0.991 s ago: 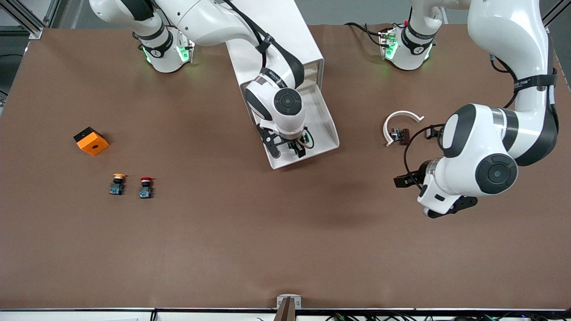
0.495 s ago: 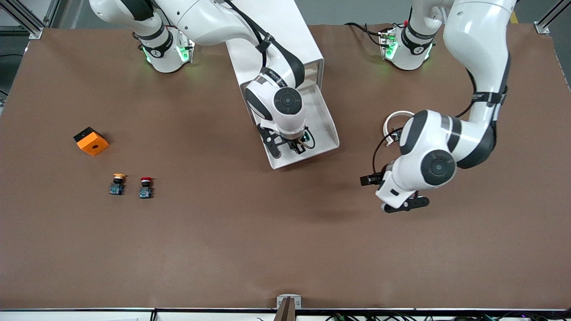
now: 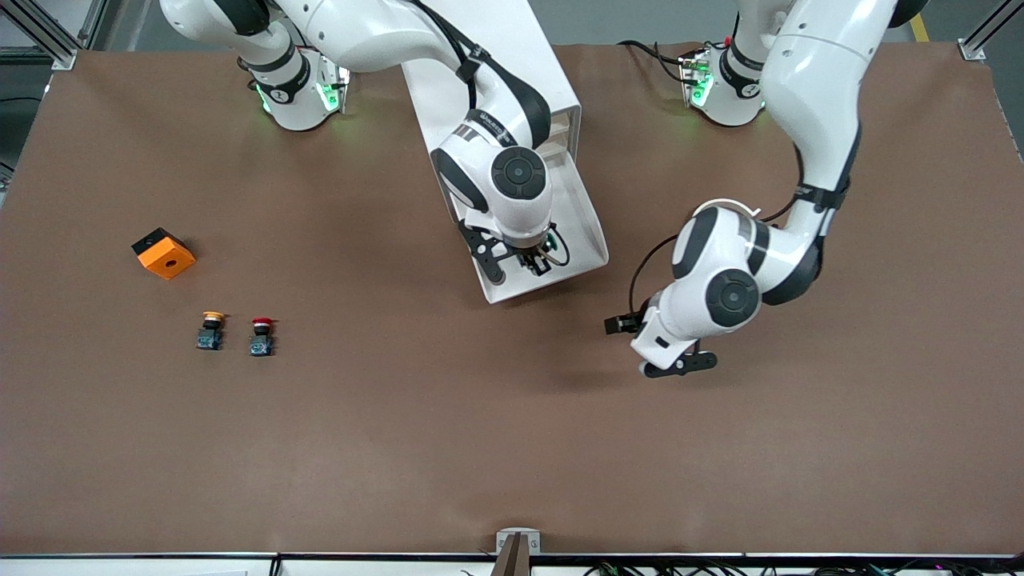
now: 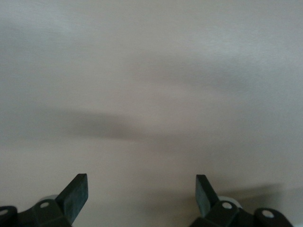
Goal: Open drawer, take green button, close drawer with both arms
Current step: 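Push the drawer shut with the left gripper while the right gripper carries button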
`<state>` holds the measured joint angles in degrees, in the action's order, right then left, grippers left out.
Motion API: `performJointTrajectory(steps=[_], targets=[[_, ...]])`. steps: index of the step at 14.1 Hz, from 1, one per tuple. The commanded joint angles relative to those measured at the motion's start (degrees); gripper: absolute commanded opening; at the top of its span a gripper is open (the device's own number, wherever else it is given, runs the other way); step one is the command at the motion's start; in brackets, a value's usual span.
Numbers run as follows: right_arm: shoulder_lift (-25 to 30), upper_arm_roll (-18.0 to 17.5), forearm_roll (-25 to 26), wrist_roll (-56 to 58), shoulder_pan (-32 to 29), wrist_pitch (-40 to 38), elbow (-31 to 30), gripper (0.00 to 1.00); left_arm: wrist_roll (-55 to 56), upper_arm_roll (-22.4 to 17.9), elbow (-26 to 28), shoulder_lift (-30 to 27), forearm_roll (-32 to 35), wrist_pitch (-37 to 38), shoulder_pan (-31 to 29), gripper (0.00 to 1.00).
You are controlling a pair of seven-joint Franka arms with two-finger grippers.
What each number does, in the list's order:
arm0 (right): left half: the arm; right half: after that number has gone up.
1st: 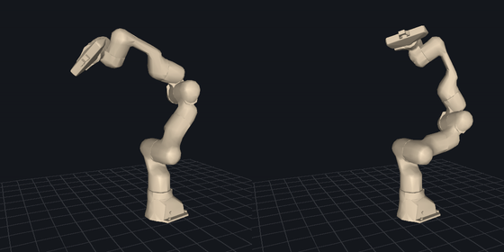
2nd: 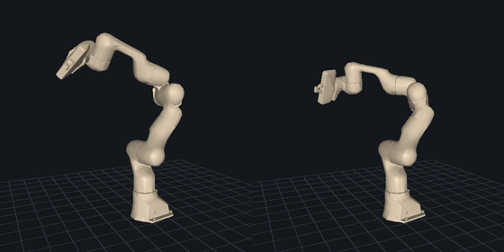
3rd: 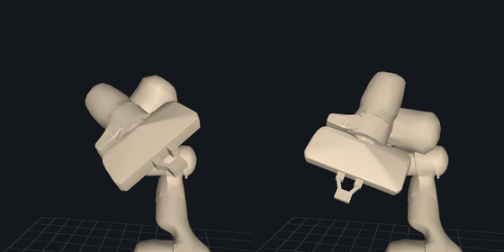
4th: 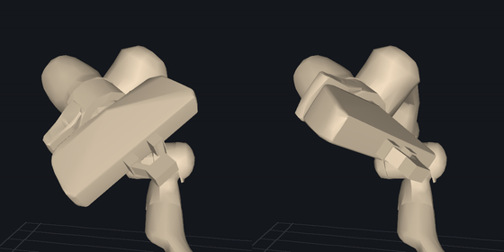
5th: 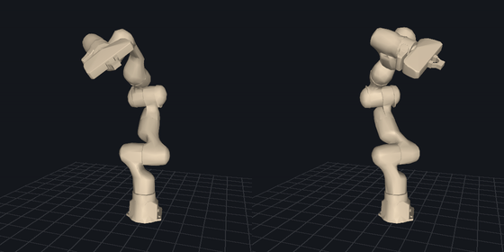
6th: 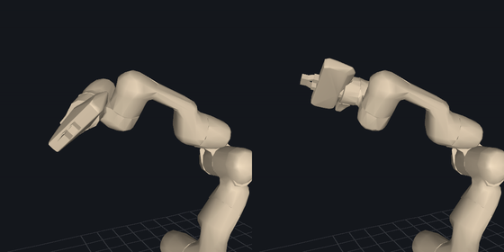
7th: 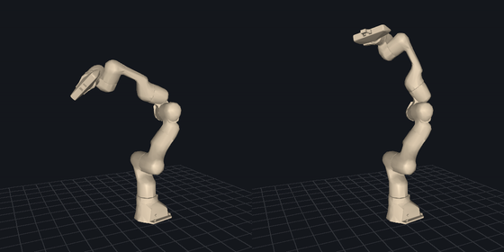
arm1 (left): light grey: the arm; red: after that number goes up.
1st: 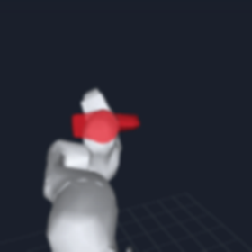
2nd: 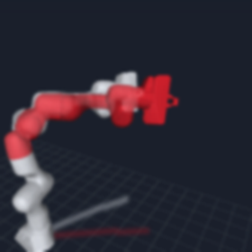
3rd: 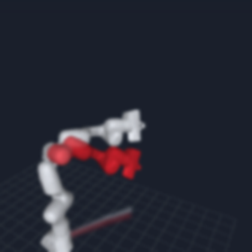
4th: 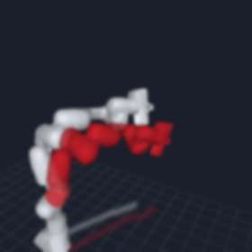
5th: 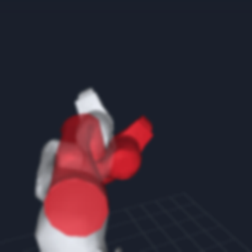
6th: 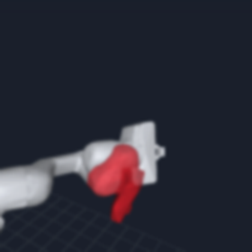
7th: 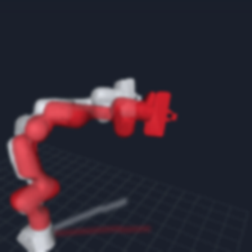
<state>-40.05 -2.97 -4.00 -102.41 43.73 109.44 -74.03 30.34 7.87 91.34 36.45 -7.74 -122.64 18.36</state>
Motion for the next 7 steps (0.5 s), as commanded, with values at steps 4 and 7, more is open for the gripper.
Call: performJointTrajectory(steps=[4, 7], targets=[[9.37, -1.16, -1.18, 36.48, -13.47, -15.89, 1.52, 0.00, 13.85, -0.13, 0.33, 3.80, -0.61, -6.38, 6.68, 1.00], [12.97, -0.63, -1.01, 52.97, -19.10, -16.45, -2.07, 0.00, 16.58, 0.04, 2.70, 3.54, -0.61, -6.38, 10.37, 1.00]])
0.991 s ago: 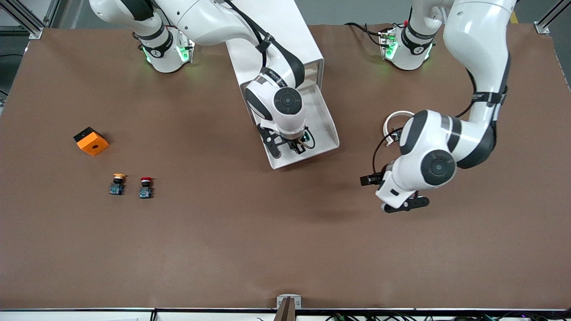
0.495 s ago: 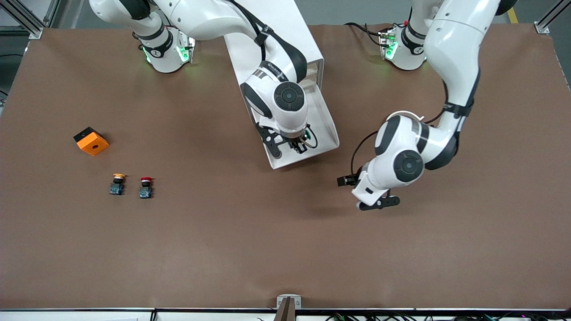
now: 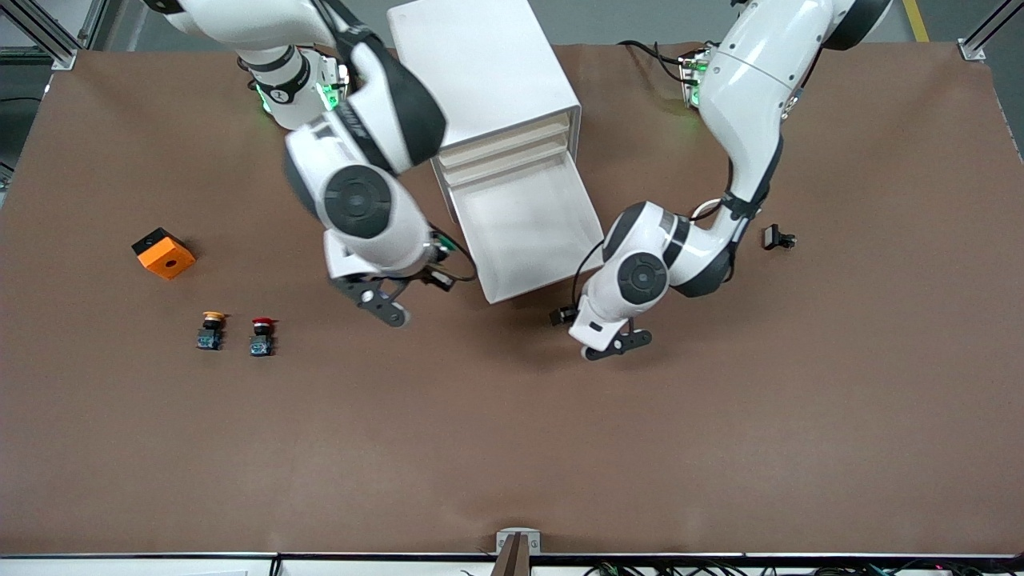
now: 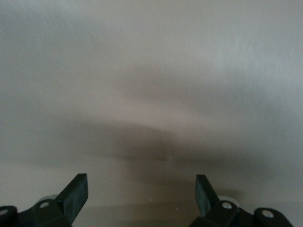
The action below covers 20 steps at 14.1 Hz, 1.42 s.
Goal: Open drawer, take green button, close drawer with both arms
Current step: 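Push the drawer shut with the left gripper while the right gripper carries button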
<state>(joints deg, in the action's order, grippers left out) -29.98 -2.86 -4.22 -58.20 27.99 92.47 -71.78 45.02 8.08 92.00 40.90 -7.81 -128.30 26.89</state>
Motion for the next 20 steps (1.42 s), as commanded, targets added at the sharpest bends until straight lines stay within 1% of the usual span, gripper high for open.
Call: performJointTrajectory(steps=[1, 3, 5, 6, 7, 9, 11, 13, 14, 15, 20], targets=[[3.34, -0.66, -0.53, 13.59, -5.21, 0.52, -5.38, 0.00, 3.83, -0.08, 2.65, -1.17, -0.63, -0.63, 3.42, 1.00], [4.05, -0.66, 0.44, 23.25, -9.42, 1.66, -8.71, 0.00, 8.48, 0.10, 2.92, -1.52, -0.63, -0.37, 5.97, 1.00], [4.14, -0.66, 0.71, 34.41, -14.17, 4.81, -11.18, 0.00, 11.48, 0.19, 3.89, -2.22, -0.63, -0.19, 8.26, 1.00], [4.14, -0.66, 0.79, 39.25, -15.84, 7.27, -12.67, 0.00, 12.54, 0.19, 4.94, -3.10, -0.63, -0.19, 9.14, 1.00], [4.14, -0.57, 1.40, 42.43, -16.99, 11.47, -15.29, 0.00, 13.51, 1.06, 6.51, -4.15, -0.63, -0.11, 9.76, 1.00], [4.14, -0.57, 3.60, 45.35, -18.31, 20.16, -21.18, 0.00, 15.35, 3.78, 9.24, -5.65, -0.63, -0.10, 9.59, 1.00], [4.05, -0.66, 4.05, 48.25, -19.19, 27.21, -26.54, 0.00, 19.03, 6.67, 11.27, -6.44, -0.63, -0.10, 9.68, 1.00], [3.78, -0.66, 4.05, 49.05, -19.64, 33.36, -30.85, 0.00, 23.51, 9.14, 11.63, -6.36, -0.63, 0.07, 9.76, 1.00], [3.70, -0.66, 4.05, 49.14, -19.64, 35.66, -32.53, 0.00, 24.76, 9.67, 11.63, -6.36, -0.63, 0.25, 9.85, 1.00], [3.52, -0.66, 4.05, 49.14, -19.64, 36.98, -33.76, 0.00, 25.20, 10.37, 11.63, -6.27, -0.63, 0.25, 9.85, 1.00], [0.45, -0.57, 4.48, 49.84, -20.77, 38.75, -34.39, 0.00, 27.49, 12.93, 11.54, -5.65, -0.63, 0.25, 9.94, 1.00]])
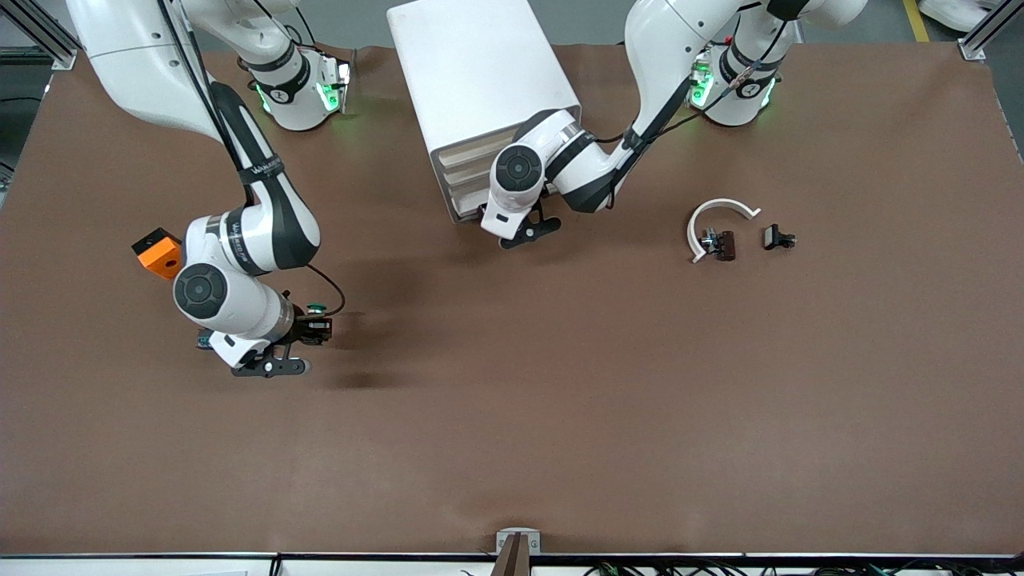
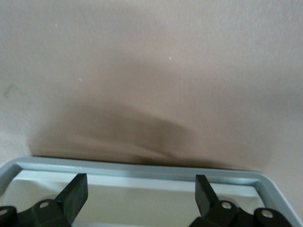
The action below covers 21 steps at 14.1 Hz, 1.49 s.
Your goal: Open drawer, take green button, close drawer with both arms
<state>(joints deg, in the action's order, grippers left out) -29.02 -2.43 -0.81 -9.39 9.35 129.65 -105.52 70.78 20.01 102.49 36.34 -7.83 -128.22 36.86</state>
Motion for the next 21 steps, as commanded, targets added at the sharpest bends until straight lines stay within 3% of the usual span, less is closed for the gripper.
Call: performJointTrajectory(steps=[1, 7, 10, 11, 12, 14, 18, 21], targets=[[-1.12, -1.00, 1.86, 2.08, -2.49, 2.27, -0.74, 0.00, 2.42, 1.08, 1.13, -1.10, -0.61, 0.16, -0.03, 1.00], [-5.52, -0.91, 2.48, 3.50, -4.07, 7.63, -0.57, 0.04, 4.54, 1.53, 0.26, -1.36, -1.13, 0.25, -1.43, 1.00], [-6.83, -0.91, 2.48, 3.50, -4.16, 10.08, -0.66, 0.12, 4.28, 1.09, -3.17, -1.45, -0.52, 0.69, -7.39, 1.00], [-7.10, -0.91, 2.48, 3.50, -4.51, 10.36, -0.66, 0.18, 4.10, 0.82, -4.57, -1.63, -0.08, 1.04, -10.54, 1.00], [-7.11, -0.91, 2.40, 3.41, -4.51, 10.10, -0.57, 0.31, 3.84, 0.65, -6.24, -1.80, 0.79, 2.17, -13.71, 1.00], [-6.93, -0.91, 2.40, 2.71, -4.43, 9.48, -0.39, 1.00, 3.75, 0.73, -10.36, -2.50, 5.52, 5.86, -19.77, 1.00], [-0.71, -1.26, 2.31, 2.62, -4.25, 0.46, 1.27, 1.00, 2.53, 0.73, -15.21, -7.15, 14.32, 12.63, -28.75, 1.00], [5.62, -1.62, 2.05, 2.62, -4.07, -11.49, 4.26, 1.00, -8.17, 0.73, -16.19, -10.23, 17.14, 15.36, -32.97, 1.00]])
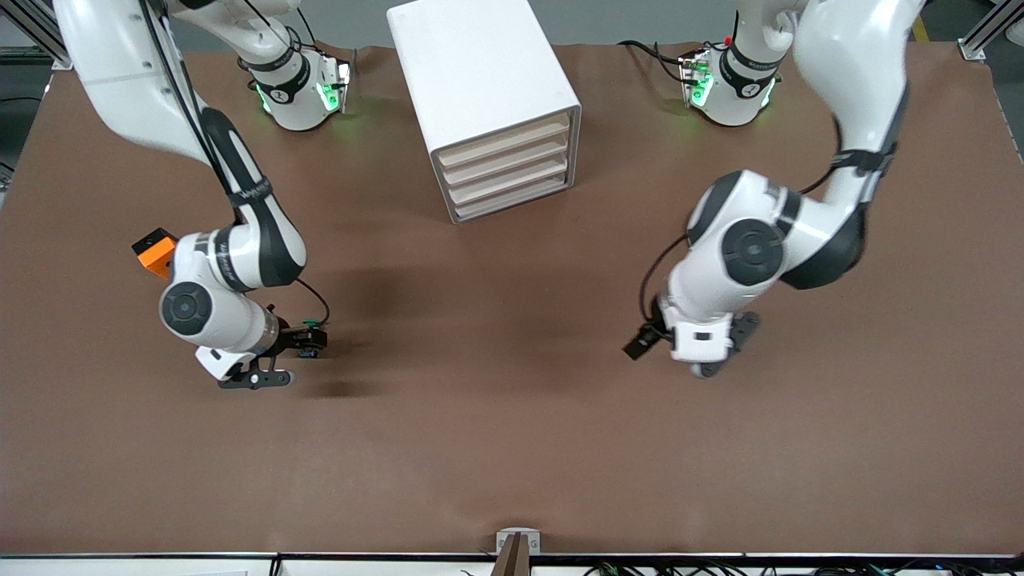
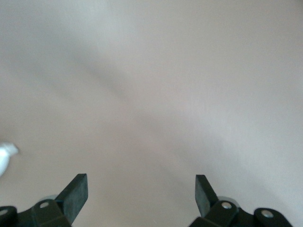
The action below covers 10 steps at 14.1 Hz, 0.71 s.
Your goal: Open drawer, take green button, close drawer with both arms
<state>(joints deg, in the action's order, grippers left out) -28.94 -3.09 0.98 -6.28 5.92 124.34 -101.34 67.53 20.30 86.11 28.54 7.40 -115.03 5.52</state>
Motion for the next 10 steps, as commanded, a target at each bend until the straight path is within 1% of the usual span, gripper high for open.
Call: performJointTrajectory(steps=[1, 4, 6, 8, 10], targets=[[8.26, -1.04, 0.17, -0.32, -0.64, -8.65, 0.27, 1.00, -8.44, 0.44, 0.20, -4.00, 2.00, 3.65, -3.22, 1.00], [15.30, -0.95, -0.01, 0.21, -0.90, -13.41, 0.27, 1.00, -17.93, 0.44, 0.11, -8.49, 1.92, 7.70, -6.74, 1.00], [19.60, -0.86, -0.10, 0.30, -1.26, -17.36, 0.44, 1.00, -24.87, 0.44, 0.11, -11.91, 1.92, 12.34, -8.41, 1.00], [21.99, -0.51, -0.19, 1.17, -1.52, -21.31, 2.10, 1.00, -32.25, 0.44, 0.11, -15.52, 1.66, 15.43, -10.52, 1.00], [22.35, -0.33, -0.19, 4.15, -3.09, -26.84, 6.05, 1.00, -39.63, 0.53, 0.11, -18.94, 0.52, 20.51, -13.24, 1.00]])
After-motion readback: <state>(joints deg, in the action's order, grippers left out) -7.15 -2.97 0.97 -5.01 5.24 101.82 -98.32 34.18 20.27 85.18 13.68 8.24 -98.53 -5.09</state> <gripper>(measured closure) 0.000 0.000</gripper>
